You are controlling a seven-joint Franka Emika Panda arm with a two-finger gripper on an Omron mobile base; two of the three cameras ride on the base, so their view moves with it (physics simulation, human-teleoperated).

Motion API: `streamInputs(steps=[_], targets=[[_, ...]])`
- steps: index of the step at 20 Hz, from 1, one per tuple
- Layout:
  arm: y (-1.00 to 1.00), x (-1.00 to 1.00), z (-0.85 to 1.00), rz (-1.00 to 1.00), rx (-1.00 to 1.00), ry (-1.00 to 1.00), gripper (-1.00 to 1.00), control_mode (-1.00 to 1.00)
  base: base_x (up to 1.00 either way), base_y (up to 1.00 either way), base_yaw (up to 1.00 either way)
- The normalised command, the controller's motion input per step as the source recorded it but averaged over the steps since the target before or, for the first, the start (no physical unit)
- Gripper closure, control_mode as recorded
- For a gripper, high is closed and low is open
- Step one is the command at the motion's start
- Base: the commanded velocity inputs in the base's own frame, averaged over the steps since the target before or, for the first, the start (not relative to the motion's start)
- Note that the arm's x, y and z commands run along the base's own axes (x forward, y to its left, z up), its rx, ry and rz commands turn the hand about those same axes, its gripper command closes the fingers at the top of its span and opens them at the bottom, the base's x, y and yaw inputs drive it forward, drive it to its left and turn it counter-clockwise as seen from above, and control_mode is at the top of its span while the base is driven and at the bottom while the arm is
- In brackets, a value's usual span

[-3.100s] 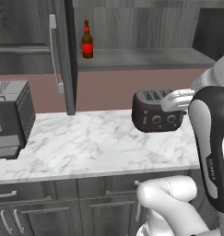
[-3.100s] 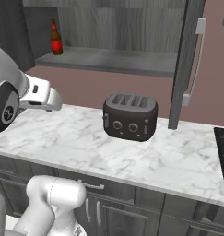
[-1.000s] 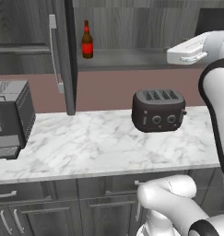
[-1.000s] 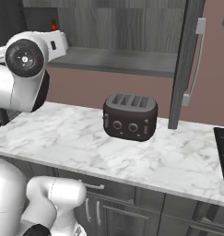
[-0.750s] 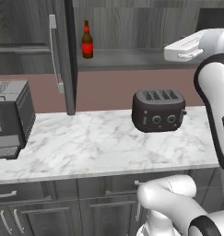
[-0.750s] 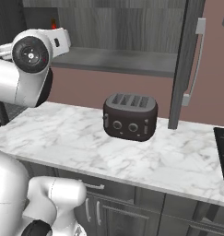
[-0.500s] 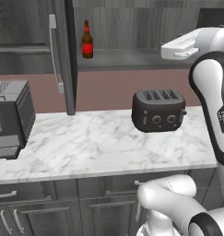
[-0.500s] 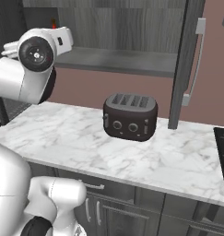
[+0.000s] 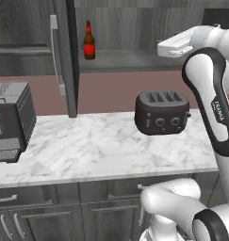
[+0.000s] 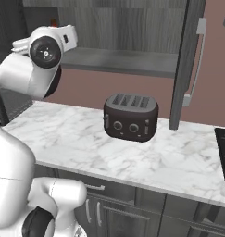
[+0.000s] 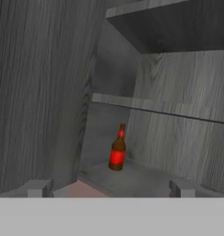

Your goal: Get the candle and the beer from the cabinet and move them to the dining counter.

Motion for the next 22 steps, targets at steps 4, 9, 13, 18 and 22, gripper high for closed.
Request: streamInputs(steps=[4,9,13,18,22], targets=[[0.00,0.29,0.00,0.00,0.01,-0.05,-1.00,-1.00,0.00,0.00,0.00],[0.00,0.23,0.00,0.00,0.03,-0.01,-1.00,-1.00,0.00,0.00,0.00],[0.04,0.26,0.00,0.00,0.01,0.00,-1.00,-1.00,0.00,0.00,0.00],[0.00,0.27,0.00,0.00,0.02,-0.01,-1.00,-1.00,0.00,0.00,0.00],[0.00,0.25,0.10,0.00,0.02,0.00,-1.00,-1.00,0.00,0.00,0.00]])
